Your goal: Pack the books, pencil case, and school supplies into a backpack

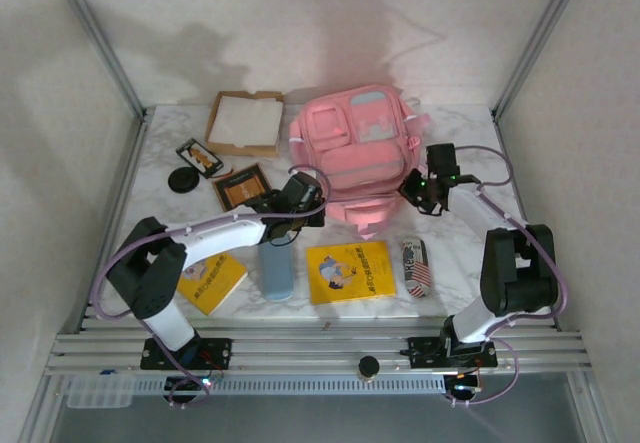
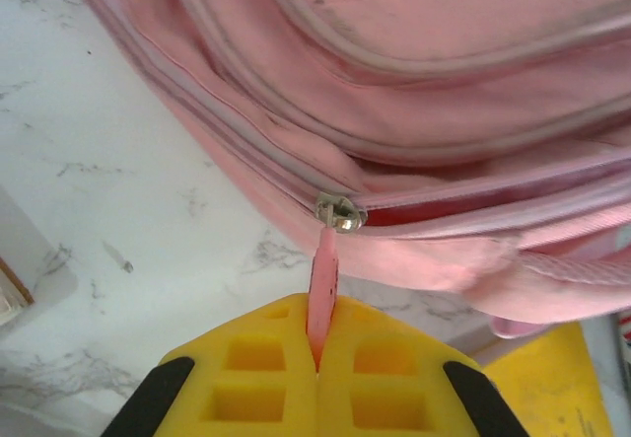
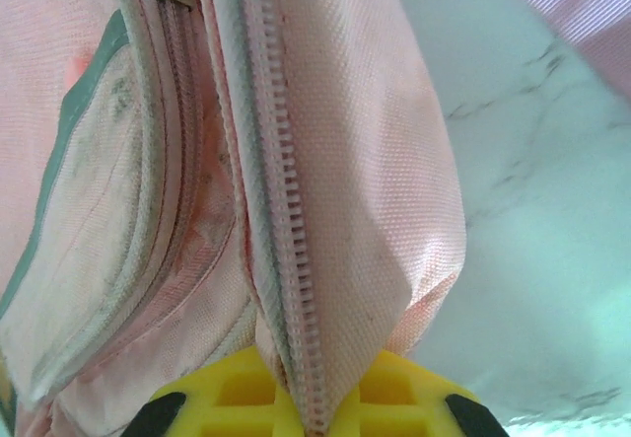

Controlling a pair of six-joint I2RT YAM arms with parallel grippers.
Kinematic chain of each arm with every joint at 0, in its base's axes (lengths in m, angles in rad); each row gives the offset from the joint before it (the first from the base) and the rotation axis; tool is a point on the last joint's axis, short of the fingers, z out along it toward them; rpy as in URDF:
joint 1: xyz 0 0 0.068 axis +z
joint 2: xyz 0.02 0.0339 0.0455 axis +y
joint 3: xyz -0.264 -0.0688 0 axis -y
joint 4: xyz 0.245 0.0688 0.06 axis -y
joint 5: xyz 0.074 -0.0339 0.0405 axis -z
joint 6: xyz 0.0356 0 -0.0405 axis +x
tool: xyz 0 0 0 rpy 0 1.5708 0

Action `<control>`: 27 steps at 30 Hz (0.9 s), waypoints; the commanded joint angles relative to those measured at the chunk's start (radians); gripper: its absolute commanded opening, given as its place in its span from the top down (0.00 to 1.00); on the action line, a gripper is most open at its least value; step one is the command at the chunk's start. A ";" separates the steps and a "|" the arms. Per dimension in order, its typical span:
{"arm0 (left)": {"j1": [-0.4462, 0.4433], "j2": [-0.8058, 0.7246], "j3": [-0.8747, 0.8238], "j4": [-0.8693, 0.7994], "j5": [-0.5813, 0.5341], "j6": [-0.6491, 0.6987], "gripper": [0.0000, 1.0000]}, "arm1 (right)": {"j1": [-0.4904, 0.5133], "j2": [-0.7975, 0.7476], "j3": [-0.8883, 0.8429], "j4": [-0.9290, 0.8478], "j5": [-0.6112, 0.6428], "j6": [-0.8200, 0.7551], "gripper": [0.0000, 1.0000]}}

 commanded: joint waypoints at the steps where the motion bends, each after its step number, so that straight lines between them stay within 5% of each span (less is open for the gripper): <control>1: 0.042 0.033 0.061 -0.074 -0.122 0.034 1.00 | -0.062 0.010 0.087 0.019 0.139 -0.109 1.00; 3: 0.043 0.035 0.065 -0.064 -0.104 0.039 1.00 | -0.055 -0.004 0.090 0.021 0.130 -0.137 0.90; 6: 0.043 0.020 0.037 -0.013 -0.059 0.042 1.00 | -0.013 -0.053 0.060 0.031 0.105 -0.187 0.58; 11: 0.043 0.006 0.021 0.024 -0.007 0.046 1.00 | 0.073 -0.156 0.043 -0.010 0.129 -0.353 0.38; 19: 0.043 -0.037 -0.006 0.086 0.029 0.033 1.00 | 0.278 -0.021 0.104 -0.015 -0.029 -0.704 0.37; 27: 0.044 -0.057 -0.014 0.101 0.060 0.020 1.00 | 0.316 0.005 0.096 0.131 -0.241 -0.959 0.34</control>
